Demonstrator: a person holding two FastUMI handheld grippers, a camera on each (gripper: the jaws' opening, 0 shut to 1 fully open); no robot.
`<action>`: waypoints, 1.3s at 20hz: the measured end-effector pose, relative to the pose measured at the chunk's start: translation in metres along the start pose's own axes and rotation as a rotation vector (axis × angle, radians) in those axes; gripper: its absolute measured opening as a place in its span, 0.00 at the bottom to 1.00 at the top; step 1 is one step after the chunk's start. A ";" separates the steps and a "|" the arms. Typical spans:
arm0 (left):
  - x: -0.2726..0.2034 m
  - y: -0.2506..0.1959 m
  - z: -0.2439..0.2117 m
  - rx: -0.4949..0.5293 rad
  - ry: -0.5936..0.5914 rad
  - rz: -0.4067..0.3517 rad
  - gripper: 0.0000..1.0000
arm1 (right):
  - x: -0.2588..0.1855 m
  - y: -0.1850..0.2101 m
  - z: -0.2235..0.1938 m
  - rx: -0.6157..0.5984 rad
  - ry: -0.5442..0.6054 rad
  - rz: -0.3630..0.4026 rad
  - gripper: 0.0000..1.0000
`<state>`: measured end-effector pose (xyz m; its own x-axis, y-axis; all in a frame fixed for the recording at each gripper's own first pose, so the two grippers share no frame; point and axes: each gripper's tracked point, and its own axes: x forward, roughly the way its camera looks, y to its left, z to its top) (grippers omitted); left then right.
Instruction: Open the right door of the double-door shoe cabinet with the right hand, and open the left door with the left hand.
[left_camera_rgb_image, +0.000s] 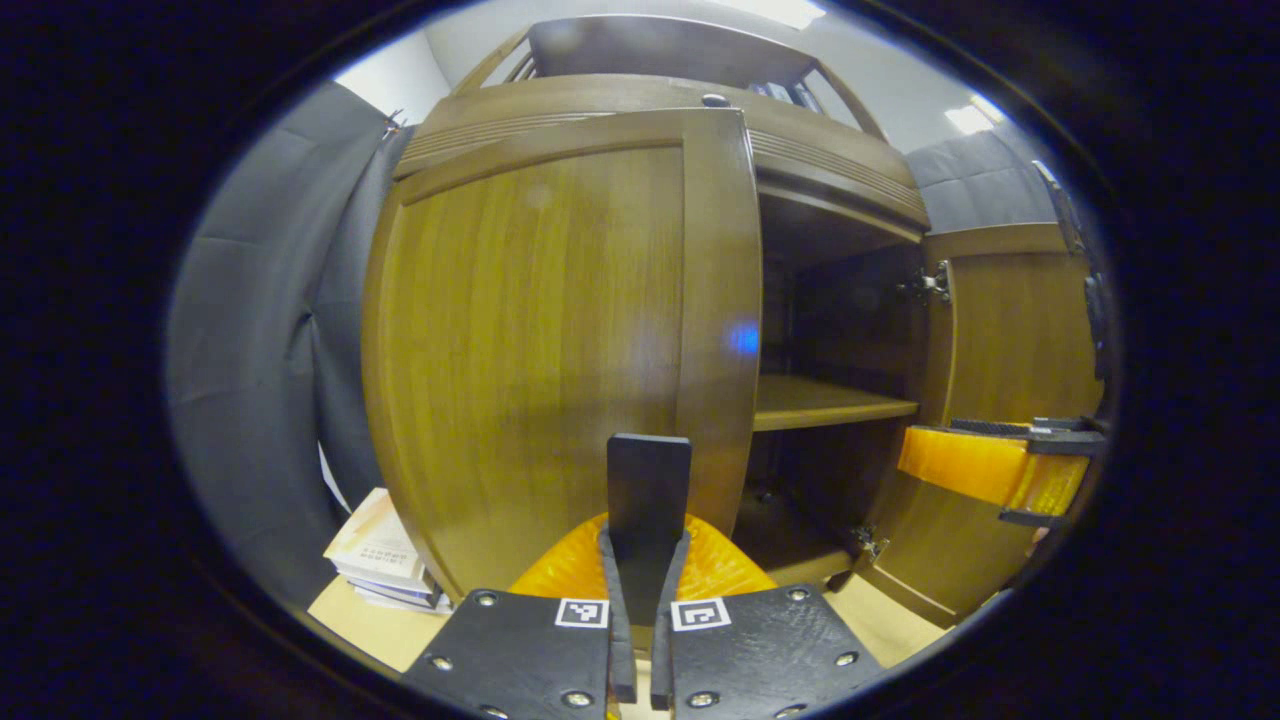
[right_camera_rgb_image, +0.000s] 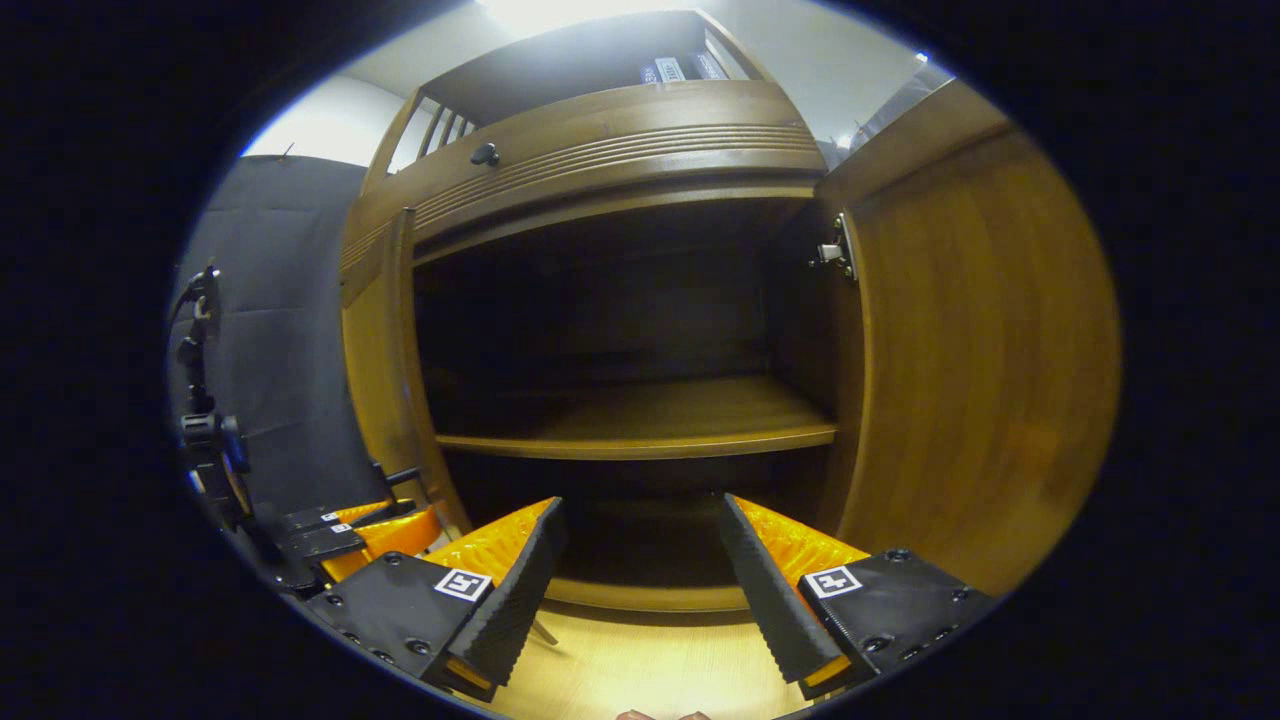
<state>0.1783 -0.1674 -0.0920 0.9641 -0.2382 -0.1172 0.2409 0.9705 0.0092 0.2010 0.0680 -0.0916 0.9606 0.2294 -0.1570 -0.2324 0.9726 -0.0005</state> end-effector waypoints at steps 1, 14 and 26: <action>-0.008 0.003 0.000 -0.002 -0.002 -0.011 0.08 | -0.003 -0.002 0.001 -0.001 -0.005 -0.019 0.98; -0.092 0.061 -0.006 -0.022 -0.067 -0.022 0.08 | -0.026 -0.015 0.013 -0.050 -0.065 -0.157 0.92; -0.143 0.128 -0.005 -0.011 -0.094 0.088 0.07 | -0.030 -0.011 0.009 -0.023 -0.062 -0.163 0.95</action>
<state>0.0707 -0.0085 -0.0794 0.9878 -0.1543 -0.0226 0.1545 0.9880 0.0049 0.1762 0.0510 -0.0776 0.9932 0.0708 -0.0921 -0.0751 0.9962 -0.0437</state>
